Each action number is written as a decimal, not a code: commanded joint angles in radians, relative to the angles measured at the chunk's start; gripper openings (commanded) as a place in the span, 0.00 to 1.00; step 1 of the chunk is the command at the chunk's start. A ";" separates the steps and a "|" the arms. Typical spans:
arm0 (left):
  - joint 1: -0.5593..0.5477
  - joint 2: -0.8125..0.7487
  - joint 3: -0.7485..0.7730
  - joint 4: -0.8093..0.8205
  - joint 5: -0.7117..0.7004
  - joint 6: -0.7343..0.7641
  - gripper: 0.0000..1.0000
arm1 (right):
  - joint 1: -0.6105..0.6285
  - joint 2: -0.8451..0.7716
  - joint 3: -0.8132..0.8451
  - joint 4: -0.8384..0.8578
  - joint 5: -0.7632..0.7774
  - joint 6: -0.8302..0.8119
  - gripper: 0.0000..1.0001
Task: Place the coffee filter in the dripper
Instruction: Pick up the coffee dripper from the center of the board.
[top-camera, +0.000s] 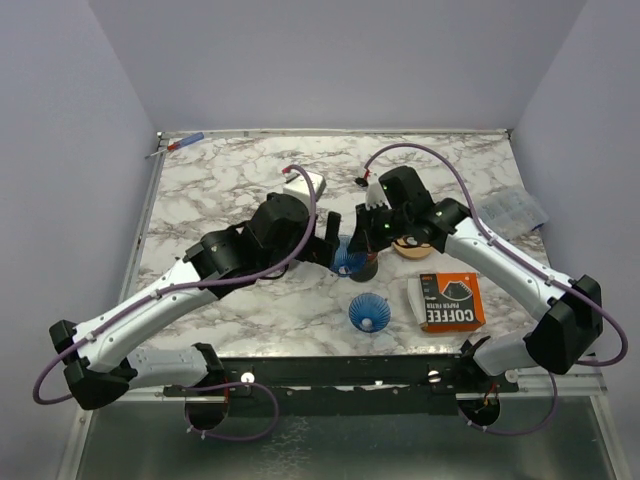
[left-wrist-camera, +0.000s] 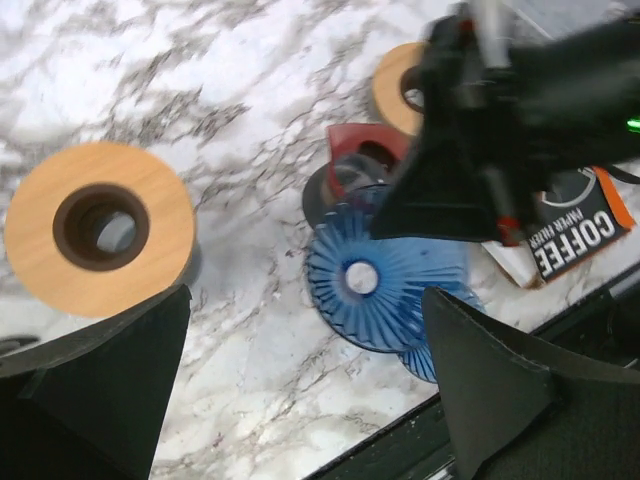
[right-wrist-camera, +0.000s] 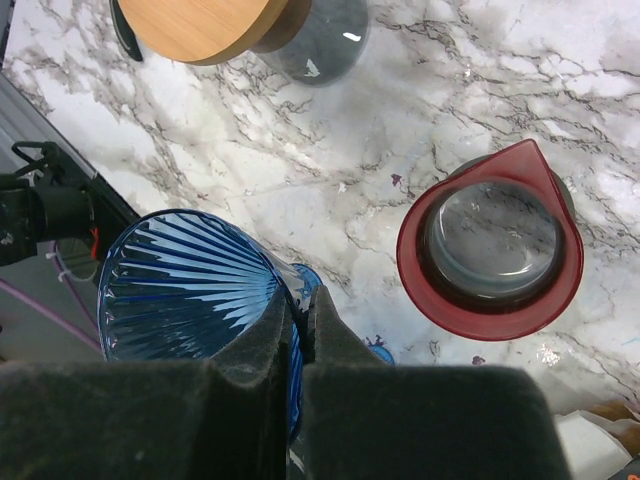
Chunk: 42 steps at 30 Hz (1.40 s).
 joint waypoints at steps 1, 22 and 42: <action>0.180 -0.017 -0.132 0.044 0.177 -0.191 0.99 | 0.002 -0.047 -0.015 0.040 0.036 0.014 0.00; 0.261 0.140 -0.218 0.195 0.551 -0.256 0.34 | 0.002 -0.061 -0.024 0.055 -0.005 0.009 0.00; 0.265 0.160 -0.200 0.182 0.503 -0.186 0.00 | 0.001 -0.106 -0.037 0.114 0.004 0.057 0.55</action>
